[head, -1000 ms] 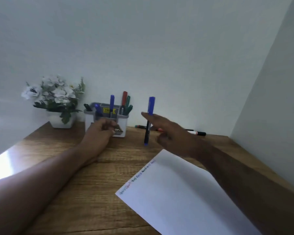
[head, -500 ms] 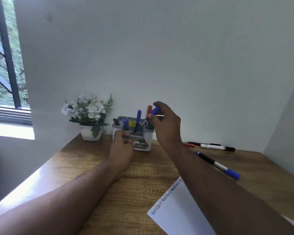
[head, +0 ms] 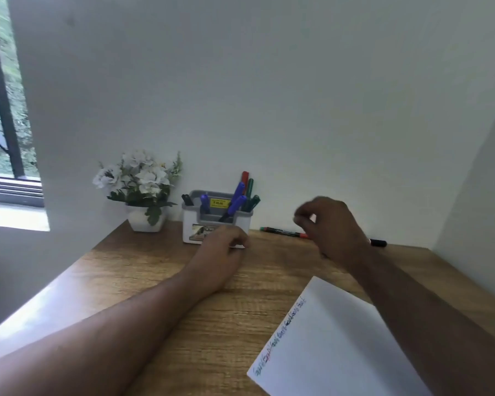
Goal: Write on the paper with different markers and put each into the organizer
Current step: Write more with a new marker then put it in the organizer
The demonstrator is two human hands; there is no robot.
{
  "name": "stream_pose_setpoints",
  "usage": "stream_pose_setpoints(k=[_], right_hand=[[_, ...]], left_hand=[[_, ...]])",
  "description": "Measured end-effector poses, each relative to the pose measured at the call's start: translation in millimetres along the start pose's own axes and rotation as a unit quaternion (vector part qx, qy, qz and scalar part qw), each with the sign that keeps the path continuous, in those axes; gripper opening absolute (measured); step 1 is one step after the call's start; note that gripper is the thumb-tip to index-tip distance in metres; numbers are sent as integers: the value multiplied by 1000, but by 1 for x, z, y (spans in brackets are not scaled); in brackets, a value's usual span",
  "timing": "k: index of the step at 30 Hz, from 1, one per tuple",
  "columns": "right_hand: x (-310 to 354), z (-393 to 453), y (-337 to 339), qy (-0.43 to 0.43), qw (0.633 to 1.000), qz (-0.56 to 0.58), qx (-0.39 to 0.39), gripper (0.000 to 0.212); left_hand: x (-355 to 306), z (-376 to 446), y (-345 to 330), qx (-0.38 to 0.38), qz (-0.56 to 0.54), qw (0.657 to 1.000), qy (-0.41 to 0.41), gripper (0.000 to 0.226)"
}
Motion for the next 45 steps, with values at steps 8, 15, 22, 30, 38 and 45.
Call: stream_pose_setpoints(k=[8,15,22,30,38,45], right_hand=[[-106,-29,10,-247,927,-181,215,22],[-59,-18,16,-152,966,200,61,27],[13,-43,40,-118,831,536,88,22],[14,-66,36,-152,837,494,177,28],[-37,-63,49,-201,794,555,146,44],[-56,-85,6,-247,813,498,172,5]], left_hand=[[-10,-2,-16,130,111,982,-74,22],[-28,-10,-11,116,144,981,-56,29],[-94,-37,-7,17,-59,997,-45,48],[-111,-46,-20,22,-24,987,-158,20],[-84,-34,-16,140,-66,988,-13,29],[-81,-33,-34,303,105,947,-39,47]])
Point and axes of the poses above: each hand's wrist, its own z-axis towards the middle knuckle, its own y-axis out of the back of the hand, x = y × z, the point moved 3 cm from there along z, towards the middle knuckle, and after that the axes turned 10 degrees about z, right-handed, at the moved point
